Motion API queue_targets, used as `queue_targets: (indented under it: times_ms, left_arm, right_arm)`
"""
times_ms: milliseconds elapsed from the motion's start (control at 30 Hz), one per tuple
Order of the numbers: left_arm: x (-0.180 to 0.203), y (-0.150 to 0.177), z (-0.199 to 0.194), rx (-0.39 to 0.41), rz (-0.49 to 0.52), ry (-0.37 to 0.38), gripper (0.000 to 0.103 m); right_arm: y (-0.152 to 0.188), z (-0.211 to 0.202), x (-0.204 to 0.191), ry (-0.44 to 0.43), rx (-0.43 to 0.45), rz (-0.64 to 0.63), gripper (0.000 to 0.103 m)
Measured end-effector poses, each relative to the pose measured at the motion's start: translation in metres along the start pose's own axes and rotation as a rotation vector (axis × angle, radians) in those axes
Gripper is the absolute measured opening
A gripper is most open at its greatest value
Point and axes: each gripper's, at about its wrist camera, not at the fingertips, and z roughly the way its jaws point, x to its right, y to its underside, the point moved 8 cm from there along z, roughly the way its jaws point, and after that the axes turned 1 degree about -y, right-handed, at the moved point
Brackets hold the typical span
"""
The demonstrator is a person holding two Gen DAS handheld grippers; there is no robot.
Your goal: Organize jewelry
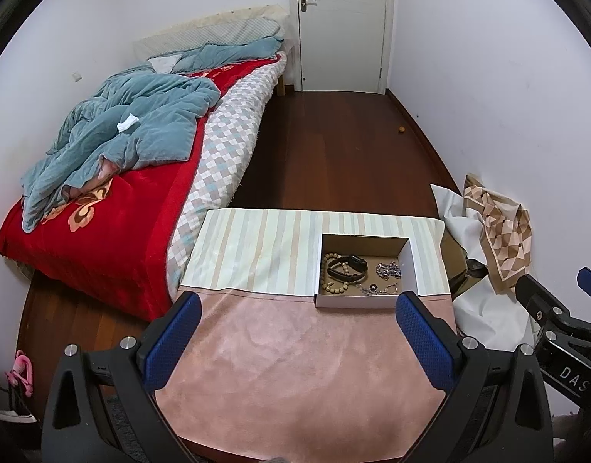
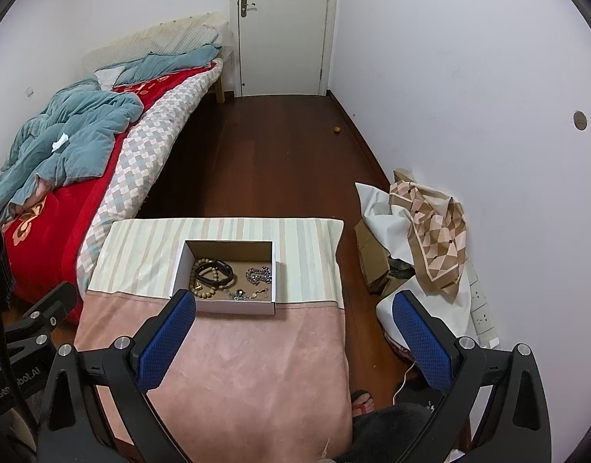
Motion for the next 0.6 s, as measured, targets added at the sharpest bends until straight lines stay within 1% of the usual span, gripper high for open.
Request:
queue_targets:
  times_ms: [200,600]
  left_arm:
    - [0.001,0.0017,-0.0027,0.0,-0.001,0.003,0.103]
    - [0.0002,0.0033,-0.0035,0.002,-0.001,0.007,0.103]
  right_arm:
    - [0.0036,0.0005,-0.0011,0.0,-0.01,-0.003,0.103]
    - [0.004,-0.0017,0.0007,-0.005,-0.004,0.002,0.103]
